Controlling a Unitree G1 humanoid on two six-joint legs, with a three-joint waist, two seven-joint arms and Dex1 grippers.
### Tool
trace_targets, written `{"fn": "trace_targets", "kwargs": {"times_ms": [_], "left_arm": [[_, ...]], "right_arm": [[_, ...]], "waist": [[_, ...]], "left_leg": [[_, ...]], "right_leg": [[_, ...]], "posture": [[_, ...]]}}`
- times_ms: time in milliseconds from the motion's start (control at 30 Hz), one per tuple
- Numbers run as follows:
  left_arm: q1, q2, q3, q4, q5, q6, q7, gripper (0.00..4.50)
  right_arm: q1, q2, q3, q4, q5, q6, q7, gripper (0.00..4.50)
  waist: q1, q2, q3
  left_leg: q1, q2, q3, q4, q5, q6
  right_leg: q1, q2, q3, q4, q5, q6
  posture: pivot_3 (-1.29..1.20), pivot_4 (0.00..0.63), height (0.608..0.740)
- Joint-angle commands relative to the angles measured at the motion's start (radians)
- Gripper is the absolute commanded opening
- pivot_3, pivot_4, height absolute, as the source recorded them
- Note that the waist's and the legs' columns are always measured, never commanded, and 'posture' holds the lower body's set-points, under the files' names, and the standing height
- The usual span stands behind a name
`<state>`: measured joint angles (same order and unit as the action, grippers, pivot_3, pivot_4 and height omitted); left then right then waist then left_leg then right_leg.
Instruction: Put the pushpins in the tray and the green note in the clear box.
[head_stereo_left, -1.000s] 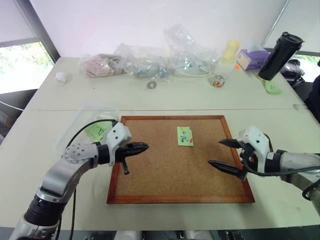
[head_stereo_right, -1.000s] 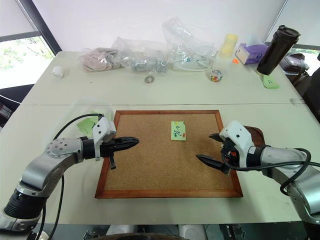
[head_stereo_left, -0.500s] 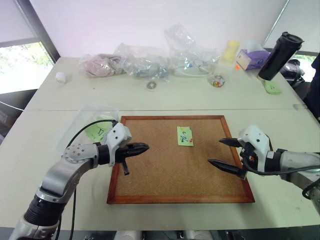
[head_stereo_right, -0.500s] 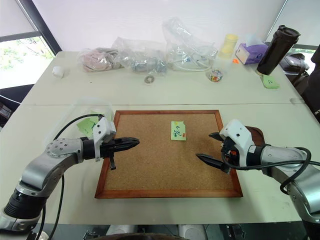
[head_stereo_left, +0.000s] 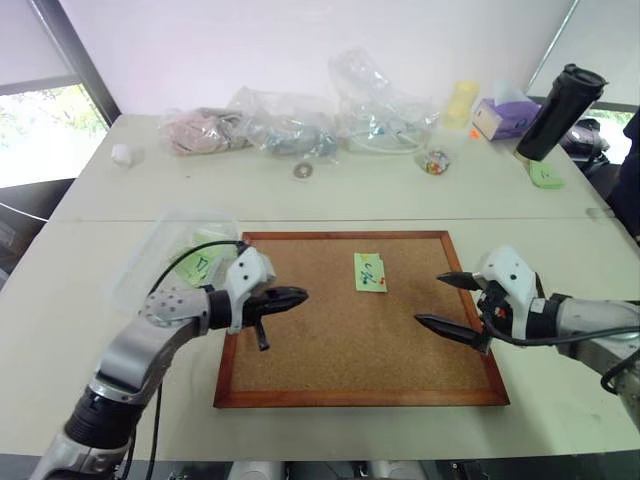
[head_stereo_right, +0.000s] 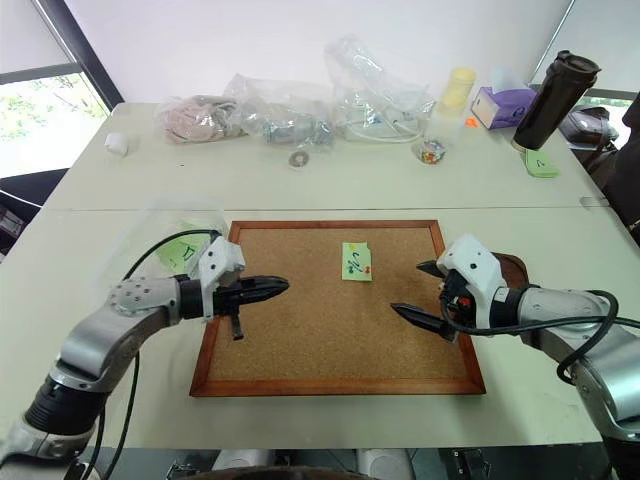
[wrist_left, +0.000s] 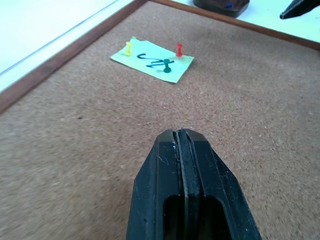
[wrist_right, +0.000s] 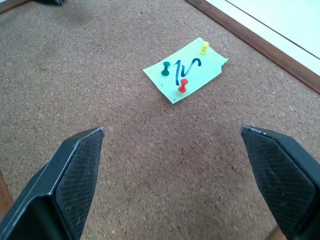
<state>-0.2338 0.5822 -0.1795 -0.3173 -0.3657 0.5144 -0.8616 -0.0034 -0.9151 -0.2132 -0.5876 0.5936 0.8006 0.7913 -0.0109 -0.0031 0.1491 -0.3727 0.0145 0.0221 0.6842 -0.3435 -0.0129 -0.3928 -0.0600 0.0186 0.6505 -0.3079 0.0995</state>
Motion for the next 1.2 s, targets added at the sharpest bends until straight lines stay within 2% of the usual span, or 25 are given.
{"fn": "trace_targets", "kwargs": {"times_ms": [33,167,333,500,767,967,1033,1100,1200], "left_arm": [[-0.019,-0.027,-0.041,0.042,0.069,-0.081,0.016,0.00],[-0.028,-0.073,-0.059,0.122,0.117,-0.145,0.035,0.00],[0.021,-0.071,-0.090,0.199,0.175,-0.225,0.017,0.00],[0.062,-0.056,-0.107,0.247,0.214,-0.284,0.006,0.00],[0.066,-0.057,-0.103,0.256,0.224,-0.289,0.020,0.00],[0.081,-0.057,-0.099,0.238,0.219,-0.279,0.032,0.00],[0.084,-0.058,-0.096,0.232,0.218,-0.274,0.038,0.00],[0.087,-0.057,-0.094,0.226,0.217,-0.271,0.042,0.00],[0.090,-0.057,-0.094,0.220,0.215,-0.267,0.045,0.00]], "right_arm": [[-0.024,0.006,0.008,-0.009,-0.001,-0.015,-0.004,4.48],[-0.044,0.011,0.040,-0.006,-0.009,-0.022,-0.005,4.48],[-0.126,0.036,0.107,0.041,-0.047,-0.044,-0.024,4.48],[-0.279,0.138,0.208,0.167,-0.115,-0.056,-0.080,4.48],[-0.497,0.319,0.360,0.479,-0.269,-0.150,-0.123,4.48],[-0.568,0.383,0.433,0.643,-0.366,-0.222,-0.104,4.48],[-0.571,0.386,0.450,0.670,-0.393,-0.239,-0.096,3.96],[-0.572,0.394,0.450,0.688,-0.404,-0.249,-0.089,3.19],[-0.572,0.398,0.459,0.706,-0.420,-0.256,-0.072,1.63]], "waist": [[0.000,0.000,0.000],[0.000,0.000,0.000],[-0.002,0.000,0.000],[-0.006,0.001,-0.001],[-0.008,0.001,-0.002],[-0.009,0.001,-0.002],[-0.009,0.001,-0.002],[-0.010,0.001,-0.002],[-0.011,0.002,-0.003]], "left_leg": [[0.000,0.000,0.000,0.000,0.000,0.000],[0.000,0.000,0.000,0.000,0.000,0.000],[0.000,0.000,0.000,0.000,0.000,0.000],[0.001,0.000,0.000,0.000,0.000,0.000],[0.002,0.000,0.000,0.000,0.000,-0.001],[0.001,0.000,0.001,0.000,0.001,-0.001],[0.001,0.000,0.001,0.000,0.001,-0.002],[0.001,0.000,0.001,0.000,0.001,-0.002],[0.002,0.000,0.001,0.000,0.001,-0.001]], "right_leg": [[0.000,0.000,0.000,0.000,0.000,0.000],[0.000,0.000,0.000,0.000,0.000,0.000],[0.000,0.000,0.000,0.000,0.000,0.000],[0.000,0.000,0.000,0.001,0.000,0.000],[-0.001,0.000,0.000,0.003,0.000,0.000],[-0.001,-0.001,0.000,0.004,0.000,0.000],[-0.002,-0.001,0.000,0.004,0.000,0.000],[-0.002,-0.001,0.000,0.005,0.000,0.000],[-0.002,-0.001,0.000,0.005,0.000,0.000]], "posture": [[0.00,0.150,0.740],[0.00,0.150,0.740],[0.00,0.150,0.740],[0.00,0.150,0.740],[0.00,0.150,0.740],[0.00,0.150,0.740],[0.00,0.150,0.740],[0.00,0.150,0.740],[0.00,0.150,0.740]]}}
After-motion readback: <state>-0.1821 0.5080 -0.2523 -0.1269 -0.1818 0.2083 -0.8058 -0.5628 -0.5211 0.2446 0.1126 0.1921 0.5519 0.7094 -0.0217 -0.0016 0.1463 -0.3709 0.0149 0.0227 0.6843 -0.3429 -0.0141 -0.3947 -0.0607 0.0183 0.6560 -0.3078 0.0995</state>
